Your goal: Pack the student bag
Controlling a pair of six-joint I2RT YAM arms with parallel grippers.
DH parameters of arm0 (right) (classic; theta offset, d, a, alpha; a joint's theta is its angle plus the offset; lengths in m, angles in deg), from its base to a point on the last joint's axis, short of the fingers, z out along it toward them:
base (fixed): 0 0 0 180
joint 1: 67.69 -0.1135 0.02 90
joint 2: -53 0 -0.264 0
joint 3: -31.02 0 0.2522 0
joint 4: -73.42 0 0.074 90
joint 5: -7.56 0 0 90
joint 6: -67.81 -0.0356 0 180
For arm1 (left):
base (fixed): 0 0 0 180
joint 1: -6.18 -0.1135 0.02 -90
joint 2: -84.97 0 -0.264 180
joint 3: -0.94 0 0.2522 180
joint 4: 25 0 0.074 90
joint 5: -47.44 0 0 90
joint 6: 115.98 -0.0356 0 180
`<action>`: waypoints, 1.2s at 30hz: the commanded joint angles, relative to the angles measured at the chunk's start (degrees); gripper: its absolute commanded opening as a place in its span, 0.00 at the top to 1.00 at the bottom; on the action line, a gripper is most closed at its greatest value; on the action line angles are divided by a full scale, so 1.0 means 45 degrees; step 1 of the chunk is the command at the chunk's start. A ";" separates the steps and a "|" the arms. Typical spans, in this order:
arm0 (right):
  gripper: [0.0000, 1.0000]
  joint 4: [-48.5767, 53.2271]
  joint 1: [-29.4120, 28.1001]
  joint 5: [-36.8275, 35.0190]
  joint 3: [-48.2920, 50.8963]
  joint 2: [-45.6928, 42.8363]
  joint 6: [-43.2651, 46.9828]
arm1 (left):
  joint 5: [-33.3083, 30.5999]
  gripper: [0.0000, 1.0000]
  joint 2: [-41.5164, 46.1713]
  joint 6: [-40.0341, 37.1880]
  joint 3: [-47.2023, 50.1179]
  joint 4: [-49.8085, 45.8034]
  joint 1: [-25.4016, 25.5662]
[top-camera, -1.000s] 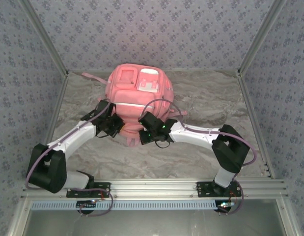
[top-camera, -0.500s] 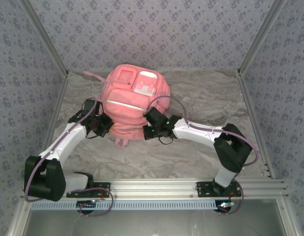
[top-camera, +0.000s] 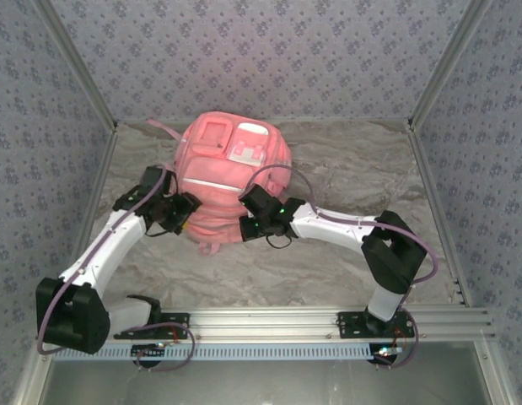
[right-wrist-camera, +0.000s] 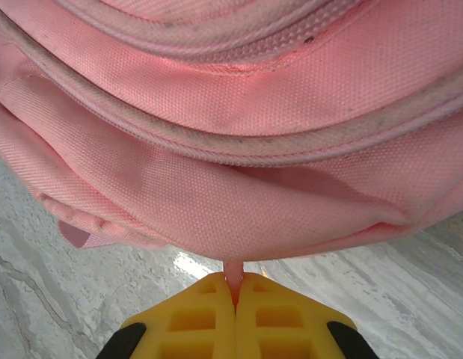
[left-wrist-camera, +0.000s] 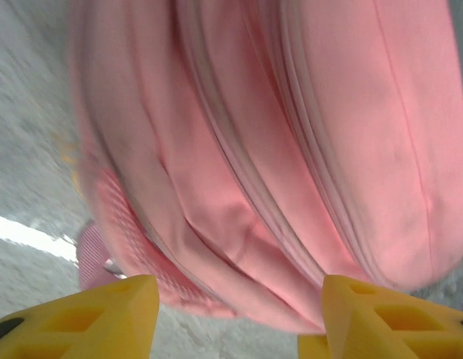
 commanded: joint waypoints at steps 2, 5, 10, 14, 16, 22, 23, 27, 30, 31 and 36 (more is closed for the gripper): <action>1.00 -0.0105 -0.0138 0.0045 -0.0361 0.0153 -0.0235 | 0.0276 0.39 -0.0053 0.2376 0.0450 0.0658 0.1347; 1.00 -0.0116 -0.0148 0.0016 -0.0313 0.0105 -0.0254 | 0.0156 0.39 -0.0624 0.3223 0.0483 0.1443 0.2027; 1.00 -0.0137 -0.0164 -0.0005 -0.0217 0.0028 -0.0253 | -0.0292 0.41 -0.1781 0.3649 -0.0011 0.2127 0.2552; 1.00 -0.0053 -0.0178 0.0027 -0.0136 -0.0032 -0.0253 | -0.0340 0.46 -0.2727 0.3920 -0.0087 0.2732 0.2708; 1.00 0.0003 -0.0162 0.0044 -0.0136 -0.0062 -0.0256 | -0.0365 0.53 -0.3168 0.3904 -0.0108 0.2760 0.2720; 1.00 0.0228 -0.0088 -0.0145 0.0078 -0.0216 -0.0198 | -0.1035 0.83 -0.3161 0.3686 0.0042 0.2692 0.2651; 1.00 0.0220 -0.0071 -0.0226 0.0339 -0.0256 -0.0177 | -0.1107 0.88 -0.3069 0.3619 0.0047 0.2645 0.2583; 1.00 0.0040 0.0095 -0.0344 0.0715 -0.0355 -0.0023 | -0.1428 1.00 -0.2622 0.3357 -0.0009 0.2215 0.2351; 1.00 0.0122 0.0229 -0.0469 0.0809 -0.0356 0.0149 | -0.1615 1.00 -0.2299 0.3132 -0.0105 0.1845 0.2201; 1.00 0.0141 0.0274 -0.0490 0.0864 -0.0364 0.0173 | -0.1609 1.00 -0.2219 0.3111 -0.0101 0.1783 0.2151; 1.00 0.0025 0.0503 -0.0527 0.1016 -0.0404 0.0230 | -0.1479 1.00 -0.1813 0.2993 0.0009 0.1631 0.1913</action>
